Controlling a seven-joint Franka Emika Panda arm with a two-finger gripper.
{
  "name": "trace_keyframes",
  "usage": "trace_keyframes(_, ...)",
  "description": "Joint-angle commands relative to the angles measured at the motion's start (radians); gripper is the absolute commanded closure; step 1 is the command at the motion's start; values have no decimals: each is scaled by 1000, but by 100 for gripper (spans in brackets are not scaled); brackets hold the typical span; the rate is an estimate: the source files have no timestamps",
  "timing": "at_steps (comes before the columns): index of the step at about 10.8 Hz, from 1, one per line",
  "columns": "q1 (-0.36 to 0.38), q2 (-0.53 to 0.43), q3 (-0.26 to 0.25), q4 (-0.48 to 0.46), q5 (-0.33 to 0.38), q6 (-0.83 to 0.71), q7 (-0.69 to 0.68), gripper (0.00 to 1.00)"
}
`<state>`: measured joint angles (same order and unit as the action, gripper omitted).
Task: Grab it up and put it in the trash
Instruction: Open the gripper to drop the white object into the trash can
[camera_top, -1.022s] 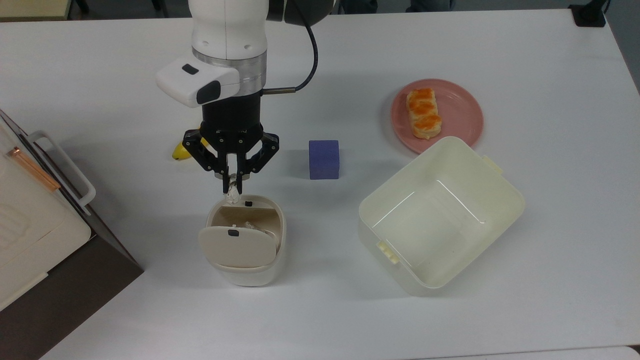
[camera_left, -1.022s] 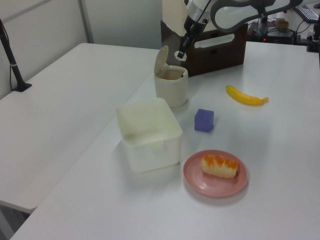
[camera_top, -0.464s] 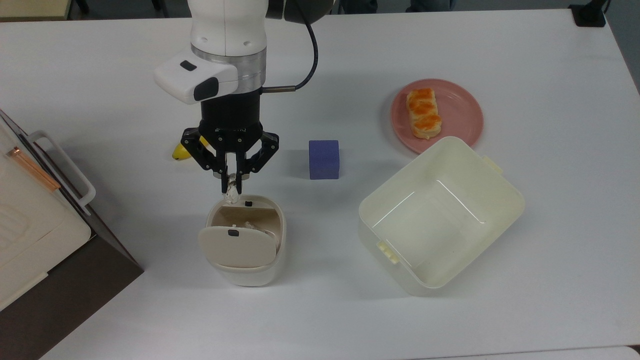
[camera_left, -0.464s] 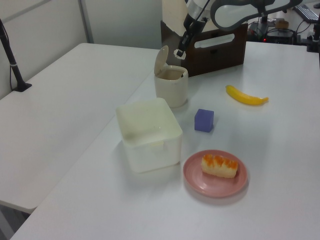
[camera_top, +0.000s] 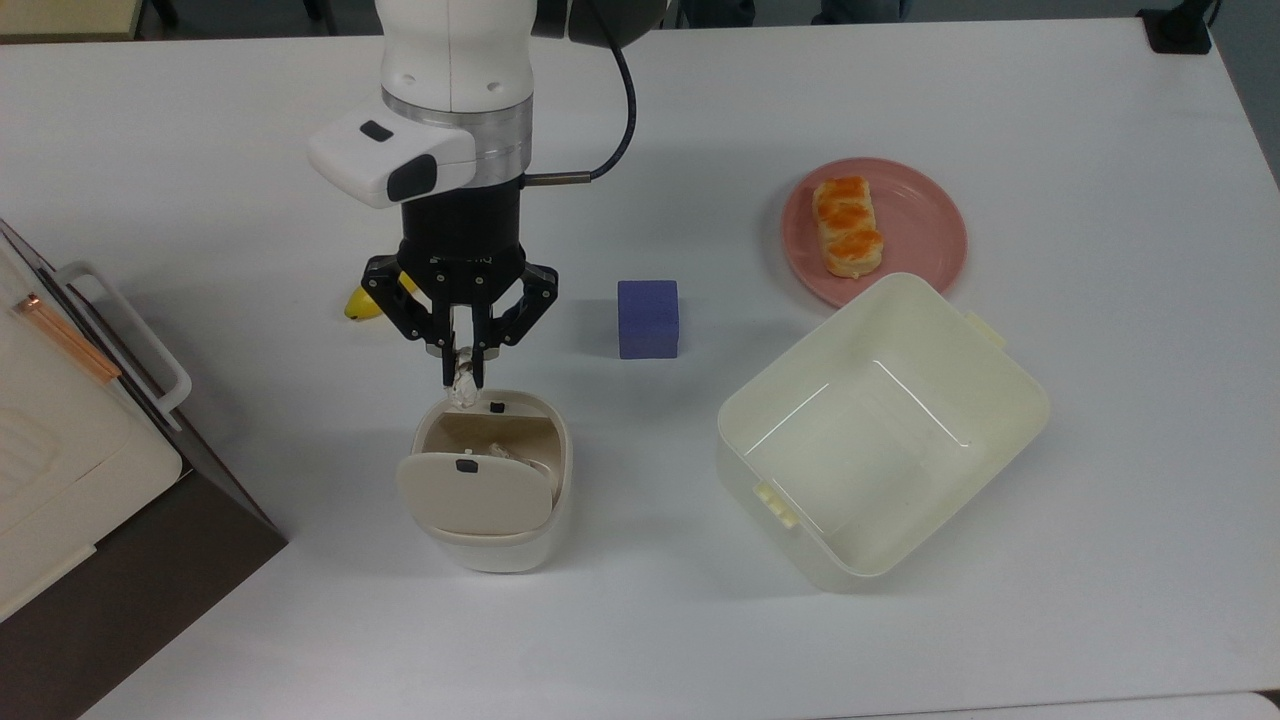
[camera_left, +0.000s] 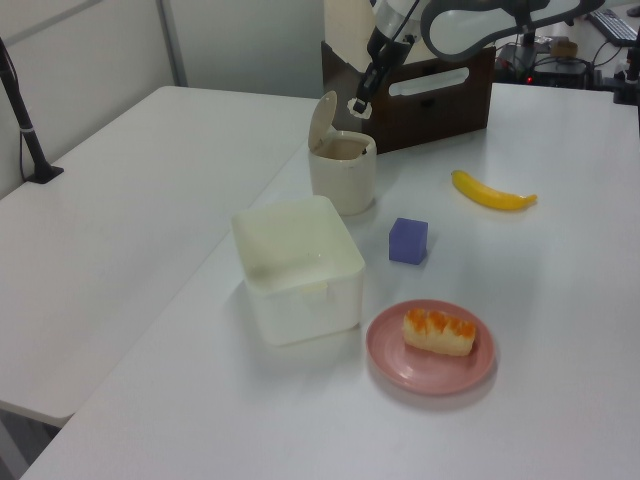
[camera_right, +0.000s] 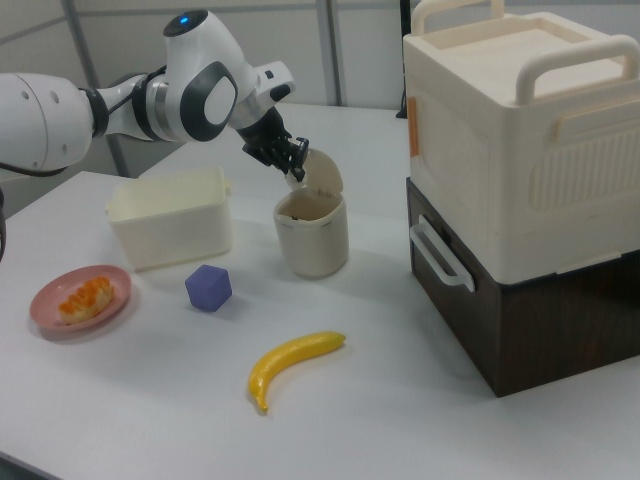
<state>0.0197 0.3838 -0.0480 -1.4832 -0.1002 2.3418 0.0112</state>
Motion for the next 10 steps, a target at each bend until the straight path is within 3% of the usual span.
trace_keyframes(1, 8, 9, -7, 12, 10, 22, 53, 71)
trace_keyframes(2, 8, 9, -7, 12, 7, 40, 58, 67)
trace_keyframes(5, 9, -3, -7, 3, 1, 40, 50, 76)
trace_keyframes(8, 11, -32, -7, -26, 1, 11, 47, 97)
trace_keyframes(10, 11, -36, -7, -26, 4, 10, 47, 97)
